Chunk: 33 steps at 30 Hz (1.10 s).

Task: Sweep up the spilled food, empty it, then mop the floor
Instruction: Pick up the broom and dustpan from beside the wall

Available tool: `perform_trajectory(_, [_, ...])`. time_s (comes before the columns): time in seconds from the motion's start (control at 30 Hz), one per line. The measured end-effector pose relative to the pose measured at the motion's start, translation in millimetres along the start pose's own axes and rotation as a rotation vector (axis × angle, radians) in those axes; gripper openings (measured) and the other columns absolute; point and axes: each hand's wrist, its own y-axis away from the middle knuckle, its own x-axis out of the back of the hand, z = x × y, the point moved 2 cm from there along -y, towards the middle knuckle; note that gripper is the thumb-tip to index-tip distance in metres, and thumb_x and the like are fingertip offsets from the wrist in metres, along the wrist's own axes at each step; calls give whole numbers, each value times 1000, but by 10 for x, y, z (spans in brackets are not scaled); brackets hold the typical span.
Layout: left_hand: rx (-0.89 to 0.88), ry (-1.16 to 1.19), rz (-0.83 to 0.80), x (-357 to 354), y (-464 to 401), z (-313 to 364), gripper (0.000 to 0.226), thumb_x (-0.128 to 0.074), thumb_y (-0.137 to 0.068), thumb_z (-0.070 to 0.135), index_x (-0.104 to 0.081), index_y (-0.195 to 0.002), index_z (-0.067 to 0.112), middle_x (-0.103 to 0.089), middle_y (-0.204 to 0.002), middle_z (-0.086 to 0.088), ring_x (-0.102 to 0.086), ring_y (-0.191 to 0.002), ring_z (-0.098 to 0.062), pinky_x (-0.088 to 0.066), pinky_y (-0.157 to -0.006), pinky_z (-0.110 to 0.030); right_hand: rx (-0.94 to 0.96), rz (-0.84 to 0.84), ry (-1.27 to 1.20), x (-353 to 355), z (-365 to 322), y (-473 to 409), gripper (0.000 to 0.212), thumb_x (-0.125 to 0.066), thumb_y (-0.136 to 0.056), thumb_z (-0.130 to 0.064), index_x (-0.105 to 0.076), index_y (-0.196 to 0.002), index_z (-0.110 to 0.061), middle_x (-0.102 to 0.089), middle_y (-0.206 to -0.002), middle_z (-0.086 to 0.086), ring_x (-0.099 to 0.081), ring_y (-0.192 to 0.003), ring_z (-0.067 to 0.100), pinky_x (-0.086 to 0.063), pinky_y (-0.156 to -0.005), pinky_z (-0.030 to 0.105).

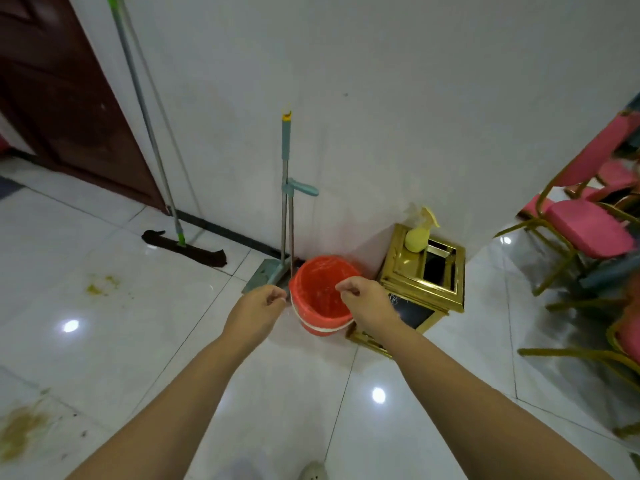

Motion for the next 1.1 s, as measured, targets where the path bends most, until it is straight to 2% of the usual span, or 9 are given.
perform_trajectory(0.1, [30,-18,14,-42,-283,64,13,-54,-92,23,-64,-99,27,-60,-93,13,-56,-88,-6,-42,-74,-22,15,-33,-4,62,15,-385,23,-53,-94,-14,-70,-108,-19,-66,-106,-9,-55,-95,5,-43,-86,20])
perform_trajectory(0.27, [33,26,46,-101,-883,242,11,-54,-90,22,-61,-94,28,-59,-87,17,-55,-82,0,-40,-68,-19,65,-40,13,124,-38,-1027,23,-53,-94,-14,-71,-108,-18,-69,-109,-6,-60,-97,9,-46,-86,20])
perform_trajectory(0.5, [129,142,25,-148,-2063,424,13,-52,-90,26,-61,-98,29,-59,-83,19,-58,-62,-4,-40,-38,-14,63,-14,38,211,-241,-2125,22,-54,-92,-13,-71,-106,-12,-70,-104,1,-62,-95,13,-40,-75,17])
perform_trajectory(0.67, [154,229,-34,-147,-2986,489,15,-51,-87,22,-63,-95,25,-64,-87,7,-60,-79,-10,-51,-74,-33,12,-10,5,195,-435,-2988,27,-53,-91,-8,-69,-113,-7,-68,-115,5,-60,-107,17,-43,-89,21])
perform_trajectory(0.77, [184,308,-50,-126,-3498,510,15,-52,-87,16,-60,-86,28,-64,-84,4,-62,-79,-16,-52,-74,-33,-47,17,-23,165,-530,-3487,26,-53,-90,-6,-71,-109,-8,-69,-113,6,-62,-106,19,-47,-93,27])
perform_trajectory(0.87, [268,369,-106,-195,-3982,530,18,-52,-87,11,-60,-102,16,-64,-91,-5,-62,-83,-23,-52,-81,-36,-121,68,-100,134,-512,-3864,23,-53,-91,-3,-72,-104,-6,-69,-110,7,-63,-102,20,-48,-90,29])
perform_trajectory(0.97, [386,438,-155,-322,-4361,589,15,-50,-90,5,-58,-100,11,-58,-86,-13,-54,-83,-24,-49,-84,-38,-168,89,-122,132,-410,-4082,20,-54,-93,-5,-72,-103,-7,-69,-110,7,-60,-96,13,-48,-87,25])
perform_trajectory(1.07, [617,712,-125,-441,-4564,607,30,-49,-93,1,-54,-121,-7,-60,-87,-23,-51,-69,-22,-50,-79,-37,-215,67,-137,150,-311,-4238,20,-55,-94,-8,-70,-107,-7,-67,-112,6,-61,-101,17,-49,-91,27])
perform_trajectory(1.1, [695,845,-106,-481,-4601,595,36,-50,-93,2,-49,-128,-9,-62,-96,-26,-49,-64,-19,-50,-81,-33,-229,62,-135,158,-279,-4282,21,-55,-94,-8,-70,-108,-7,-67,-112,7,-61,-103,19,-49,-93,29])
